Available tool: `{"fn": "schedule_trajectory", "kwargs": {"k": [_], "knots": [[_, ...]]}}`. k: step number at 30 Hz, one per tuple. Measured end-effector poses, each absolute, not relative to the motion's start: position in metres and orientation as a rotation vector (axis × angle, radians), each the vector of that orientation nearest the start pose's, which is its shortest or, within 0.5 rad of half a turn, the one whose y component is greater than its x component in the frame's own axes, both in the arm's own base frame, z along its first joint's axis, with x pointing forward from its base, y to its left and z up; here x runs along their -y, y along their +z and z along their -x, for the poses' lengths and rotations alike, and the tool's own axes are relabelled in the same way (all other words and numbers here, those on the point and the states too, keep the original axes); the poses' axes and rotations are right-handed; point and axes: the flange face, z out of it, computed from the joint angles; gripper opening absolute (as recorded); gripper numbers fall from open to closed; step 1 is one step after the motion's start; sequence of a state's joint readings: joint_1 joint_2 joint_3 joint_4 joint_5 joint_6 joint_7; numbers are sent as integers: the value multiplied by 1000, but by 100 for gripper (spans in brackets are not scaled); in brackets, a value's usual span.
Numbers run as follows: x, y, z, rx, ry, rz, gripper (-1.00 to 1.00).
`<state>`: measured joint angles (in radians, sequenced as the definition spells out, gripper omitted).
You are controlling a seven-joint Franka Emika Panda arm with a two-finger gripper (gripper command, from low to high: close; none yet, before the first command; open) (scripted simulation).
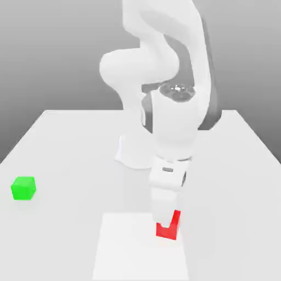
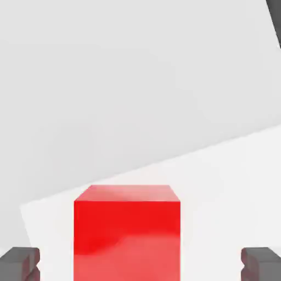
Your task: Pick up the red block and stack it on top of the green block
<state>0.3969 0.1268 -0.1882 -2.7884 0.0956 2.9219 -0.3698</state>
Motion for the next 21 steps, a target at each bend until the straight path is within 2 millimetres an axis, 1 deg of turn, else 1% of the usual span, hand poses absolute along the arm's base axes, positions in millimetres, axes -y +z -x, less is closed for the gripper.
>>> {"fn": "schedule_trajectory", "kwargs": {"k": [4, 5, 10, 11, 12, 17, 21], "knots": [[-69, 150, -367, 753, -6, 3051, 0], [-68, 145, -366, 752, -3, 3052, -100], [-69, 145, -366, 752, 1, 3051, -100], [-68, 142, -365, 751, 2, 3051, -100], [-69, 144, -366, 752, 0, 3051, -100], [-69, 172, -371, 758, -13, 3051, -100], [-69, 193, -370, 754, -10, 3051, -100]]}}
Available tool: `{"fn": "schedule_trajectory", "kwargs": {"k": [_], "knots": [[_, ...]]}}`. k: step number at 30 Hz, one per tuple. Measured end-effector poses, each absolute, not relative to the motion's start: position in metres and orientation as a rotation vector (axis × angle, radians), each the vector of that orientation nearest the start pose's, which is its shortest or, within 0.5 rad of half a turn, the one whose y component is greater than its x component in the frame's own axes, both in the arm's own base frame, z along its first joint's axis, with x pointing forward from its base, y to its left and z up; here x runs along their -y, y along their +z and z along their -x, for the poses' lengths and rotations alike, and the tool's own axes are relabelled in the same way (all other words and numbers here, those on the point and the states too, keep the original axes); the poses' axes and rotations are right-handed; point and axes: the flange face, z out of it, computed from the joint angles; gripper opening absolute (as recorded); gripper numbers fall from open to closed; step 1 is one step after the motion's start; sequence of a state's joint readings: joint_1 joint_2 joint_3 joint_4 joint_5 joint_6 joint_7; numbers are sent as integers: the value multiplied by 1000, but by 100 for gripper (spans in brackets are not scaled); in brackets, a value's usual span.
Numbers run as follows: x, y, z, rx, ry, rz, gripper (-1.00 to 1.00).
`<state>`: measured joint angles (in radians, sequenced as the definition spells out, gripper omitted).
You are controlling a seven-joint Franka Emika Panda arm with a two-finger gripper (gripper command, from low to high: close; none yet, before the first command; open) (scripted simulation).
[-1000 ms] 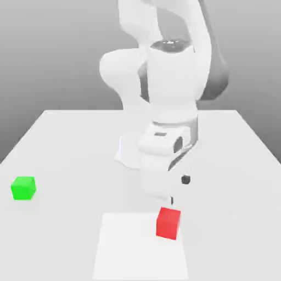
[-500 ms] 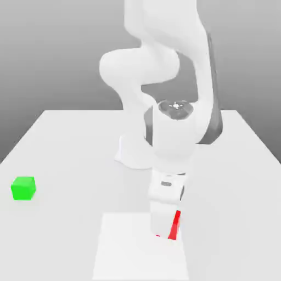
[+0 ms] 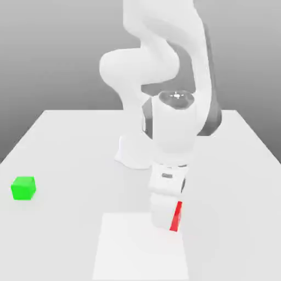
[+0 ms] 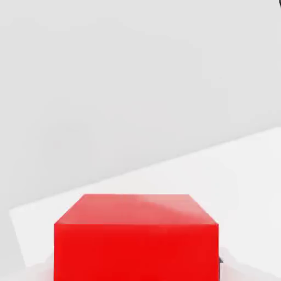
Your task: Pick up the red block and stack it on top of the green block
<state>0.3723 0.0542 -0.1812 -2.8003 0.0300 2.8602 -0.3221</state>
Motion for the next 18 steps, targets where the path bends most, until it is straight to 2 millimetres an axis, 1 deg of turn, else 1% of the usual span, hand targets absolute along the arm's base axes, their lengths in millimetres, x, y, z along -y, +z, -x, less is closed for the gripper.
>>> {"fn": "schedule_trajectory", "kwargs": {"k": [4, 5, 6, 7, 9, 11, 14, 16, 18], "knots": [[-65, 210, -367, 759, -4, 3048, -100], [-46, 215, -372, 710, -9, 3060, -100], [-15, 220, -377, 626, -15, 3078, -100], [7, 225, -379, 580, -22, 3087, -100], [49, 233, -380, 507, -34, 3101, -100], [90, 241, -377, 442, -43, 3113, -100], [154, 249, -361, 325, -49, 3130, -100], [198, 253, -342, 236, -48, 3140, -100], [240, 254, -316, 144, -42, 3147, -100]]}}
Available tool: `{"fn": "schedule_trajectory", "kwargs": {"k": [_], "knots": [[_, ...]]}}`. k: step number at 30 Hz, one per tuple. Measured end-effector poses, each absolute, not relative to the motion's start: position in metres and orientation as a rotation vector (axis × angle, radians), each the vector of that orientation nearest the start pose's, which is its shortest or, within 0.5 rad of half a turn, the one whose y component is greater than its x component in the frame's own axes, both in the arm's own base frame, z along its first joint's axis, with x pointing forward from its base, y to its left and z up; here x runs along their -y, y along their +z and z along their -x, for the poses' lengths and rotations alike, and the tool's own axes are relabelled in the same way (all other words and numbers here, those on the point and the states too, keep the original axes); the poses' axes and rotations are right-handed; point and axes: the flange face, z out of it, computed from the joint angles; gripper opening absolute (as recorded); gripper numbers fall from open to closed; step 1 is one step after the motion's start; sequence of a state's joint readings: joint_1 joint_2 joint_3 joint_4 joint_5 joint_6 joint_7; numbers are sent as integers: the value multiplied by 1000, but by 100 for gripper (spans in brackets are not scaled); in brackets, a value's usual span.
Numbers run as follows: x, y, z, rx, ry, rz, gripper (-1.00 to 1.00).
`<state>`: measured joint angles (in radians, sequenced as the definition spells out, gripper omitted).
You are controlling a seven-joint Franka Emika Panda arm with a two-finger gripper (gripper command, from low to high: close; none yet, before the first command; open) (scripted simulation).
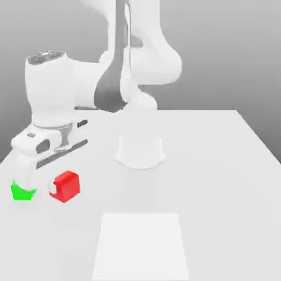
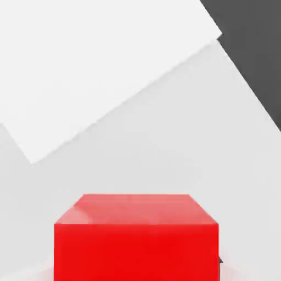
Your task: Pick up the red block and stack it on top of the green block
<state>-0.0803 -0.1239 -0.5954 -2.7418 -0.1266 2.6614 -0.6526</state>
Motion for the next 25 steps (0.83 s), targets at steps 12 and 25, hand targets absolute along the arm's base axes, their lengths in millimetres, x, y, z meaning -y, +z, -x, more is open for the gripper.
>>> {"fn": "schedule_trajectory", "kwargs": {"k": [12, 25], "knots": [[344, 223, -208, -143, -9, 3115, -100], [346, 182, -205, -153, -2, 3124, -100]]}}
